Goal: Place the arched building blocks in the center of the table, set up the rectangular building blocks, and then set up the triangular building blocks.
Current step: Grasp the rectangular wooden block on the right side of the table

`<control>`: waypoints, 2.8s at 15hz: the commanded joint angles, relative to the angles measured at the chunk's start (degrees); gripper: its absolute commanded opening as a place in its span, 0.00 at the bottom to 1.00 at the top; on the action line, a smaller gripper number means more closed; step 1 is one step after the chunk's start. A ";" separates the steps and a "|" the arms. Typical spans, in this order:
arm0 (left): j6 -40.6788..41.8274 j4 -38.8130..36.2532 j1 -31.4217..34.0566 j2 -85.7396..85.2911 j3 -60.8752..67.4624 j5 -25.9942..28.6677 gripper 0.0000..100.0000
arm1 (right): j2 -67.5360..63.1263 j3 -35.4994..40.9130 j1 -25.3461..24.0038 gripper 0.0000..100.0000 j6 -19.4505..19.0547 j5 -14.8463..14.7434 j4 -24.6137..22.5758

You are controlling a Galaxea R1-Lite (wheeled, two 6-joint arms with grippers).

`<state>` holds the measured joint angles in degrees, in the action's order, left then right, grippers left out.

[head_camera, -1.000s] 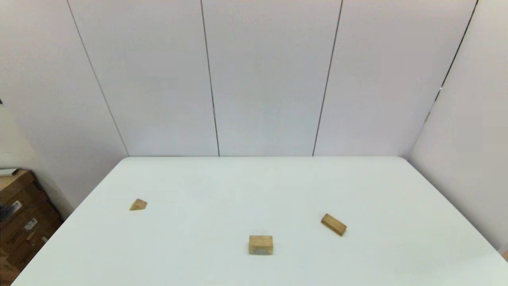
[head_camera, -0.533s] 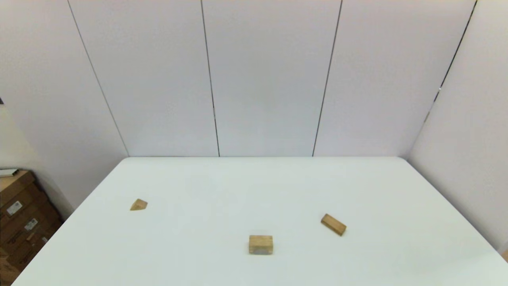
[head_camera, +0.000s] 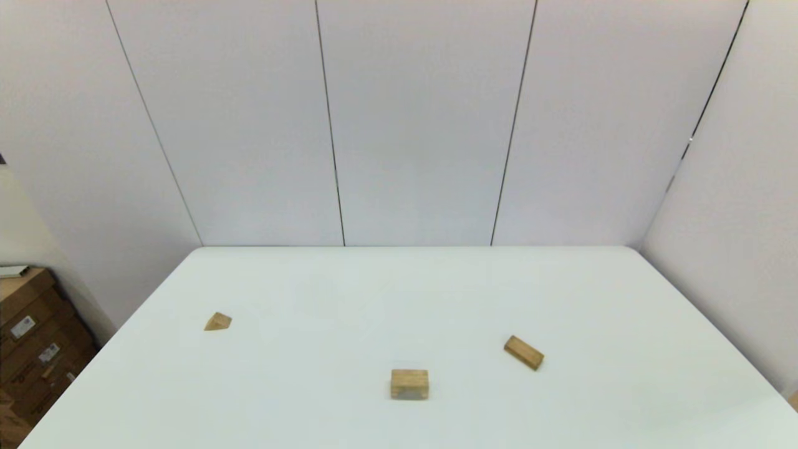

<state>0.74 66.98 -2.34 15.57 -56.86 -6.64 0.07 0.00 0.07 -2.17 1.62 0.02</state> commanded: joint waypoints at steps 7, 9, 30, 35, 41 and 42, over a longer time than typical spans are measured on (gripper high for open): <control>-0.13 -5.01 2.34 -15.57 15.99 0.14 1.00 | 0.01 0.00 0.01 1.00 -0.03 0.05 -0.02; -0.13 -8.26 2.25 -15.57 17.57 0.05 1.00 | 0.01 0.00 0.01 1.00 -0.03 0.05 -0.02; 6.73 -69.52 2.25 -15.57 56.86 7.17 1.00 | 0.01 0.00 0.01 1.00 -0.03 0.05 -0.02; 1.37 -66.62 2.25 -15.57 56.86 6.82 1.00 | 0.01 0.00 0.01 1.00 -0.03 0.05 -0.02; 0.93 -66.62 2.25 -15.57 56.86 6.82 1.00 | 0.01 0.00 0.01 1.00 -0.03 0.05 -0.02; 0.93 -66.71 2.25 -15.57 56.86 6.82 1.00 | 0.01 0.00 0.01 1.00 -0.03 0.05 -0.02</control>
<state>1.65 0.29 -0.10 -0.07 0.00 0.21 0.07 0.00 0.10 -2.12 1.65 0.00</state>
